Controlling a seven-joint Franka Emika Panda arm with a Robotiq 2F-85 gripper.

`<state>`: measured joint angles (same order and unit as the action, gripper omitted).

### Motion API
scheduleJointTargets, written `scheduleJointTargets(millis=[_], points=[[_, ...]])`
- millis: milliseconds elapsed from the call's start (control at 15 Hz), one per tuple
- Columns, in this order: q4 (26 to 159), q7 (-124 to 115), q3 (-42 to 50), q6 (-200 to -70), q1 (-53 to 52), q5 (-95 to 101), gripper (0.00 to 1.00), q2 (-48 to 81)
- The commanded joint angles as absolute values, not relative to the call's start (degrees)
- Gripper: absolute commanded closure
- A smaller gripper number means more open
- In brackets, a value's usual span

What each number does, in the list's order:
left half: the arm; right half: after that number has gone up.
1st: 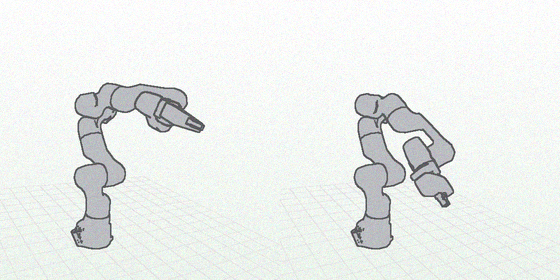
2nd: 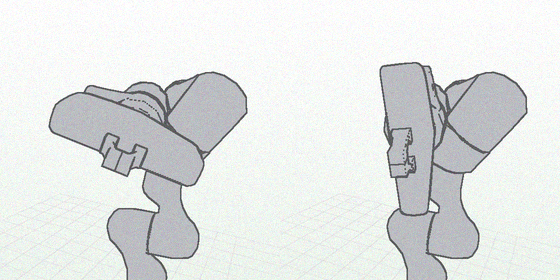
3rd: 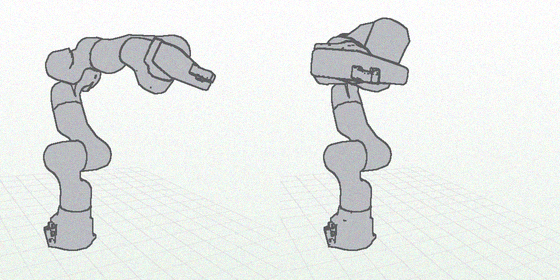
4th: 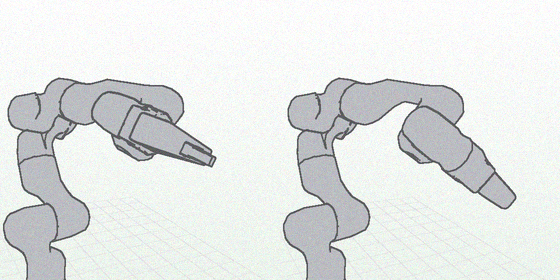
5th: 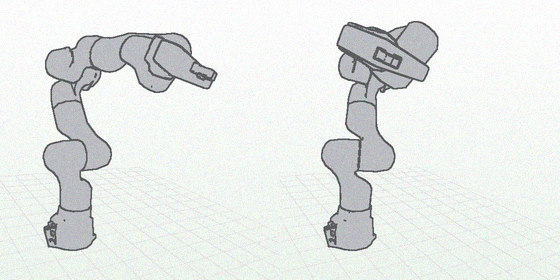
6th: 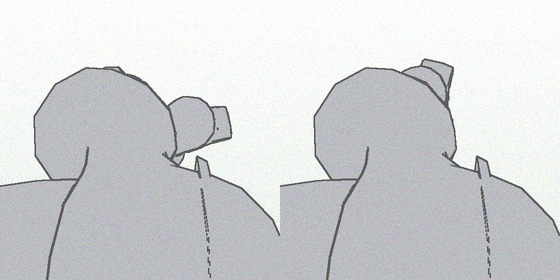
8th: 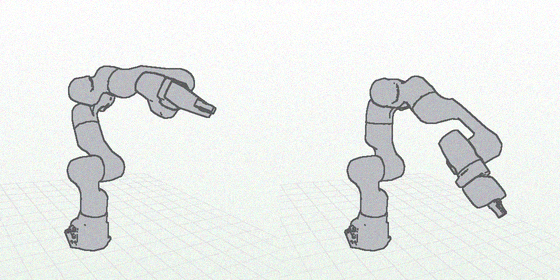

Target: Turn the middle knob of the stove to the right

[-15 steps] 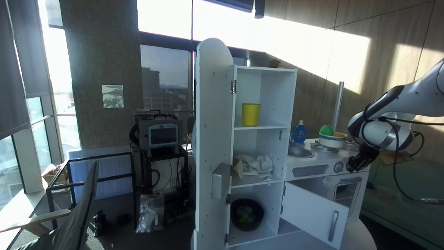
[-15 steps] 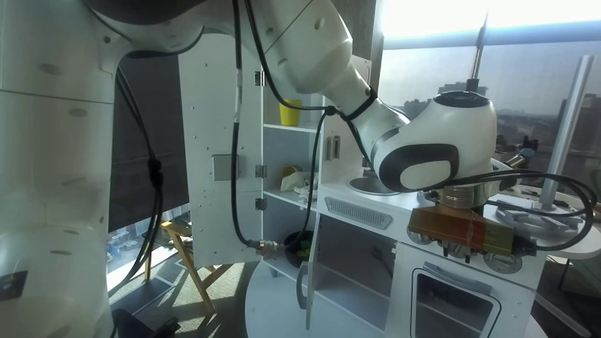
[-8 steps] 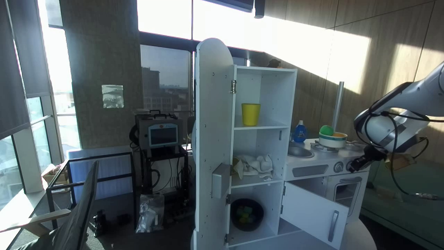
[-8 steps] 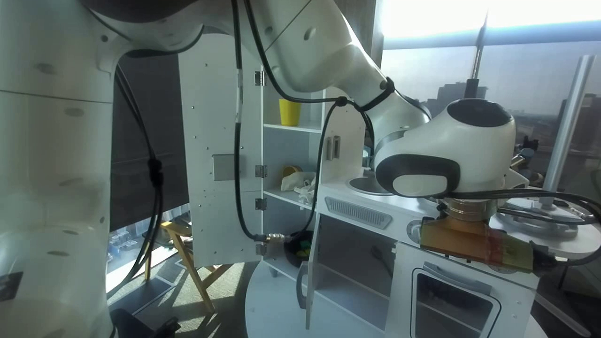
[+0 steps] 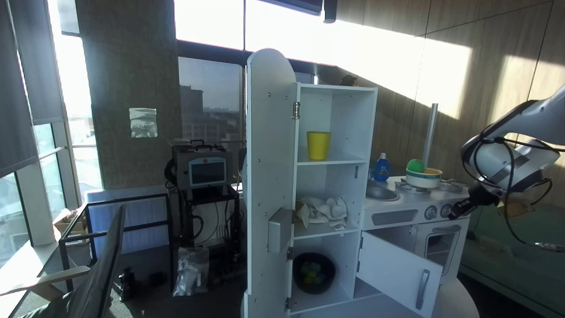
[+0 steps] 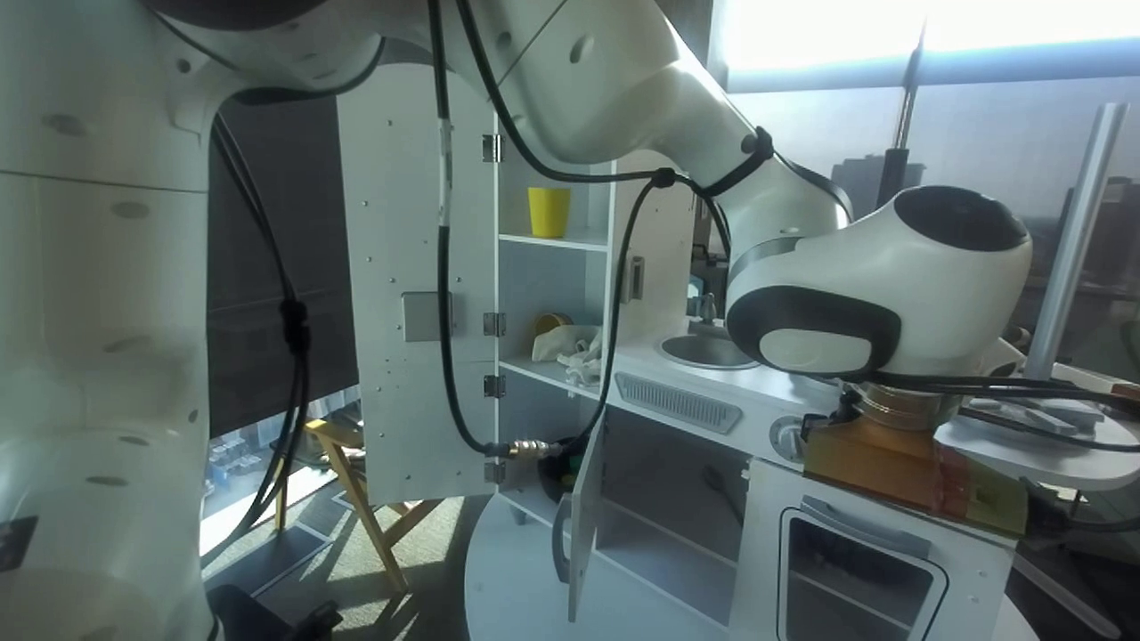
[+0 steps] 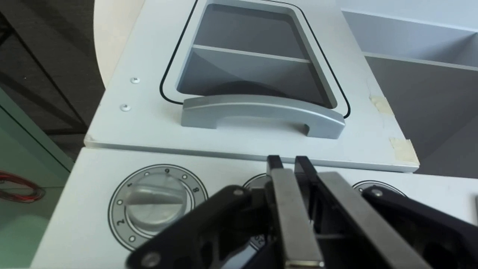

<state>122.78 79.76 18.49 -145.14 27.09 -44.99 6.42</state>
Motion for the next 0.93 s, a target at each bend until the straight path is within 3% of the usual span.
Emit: scheduleJointTargets(millis=[0, 133, 200, 333, 667, 867], points=[[123.9, 77.7, 19.2, -138.0, 26.6, -45.0, 0.83, 2.6], [123.6, 75.4, 20.0, -134.8, 26.4, -44.0, 0.82, 2.5], [123.6, 73.4, 20.1, -133.5, 26.0, -42.9, 0.58, 2.3], [124.0, 70.7, 20.0, -134.1, 25.2, -42.1, 0.55, 1.5], [124.2, 52.3, 20.1, -140.9, 23.6, -34.0, 0.17, 1.7], [123.2, 45.8, 20.2, -140.9, 23.8, -31.1, 0.0, 2.4]])
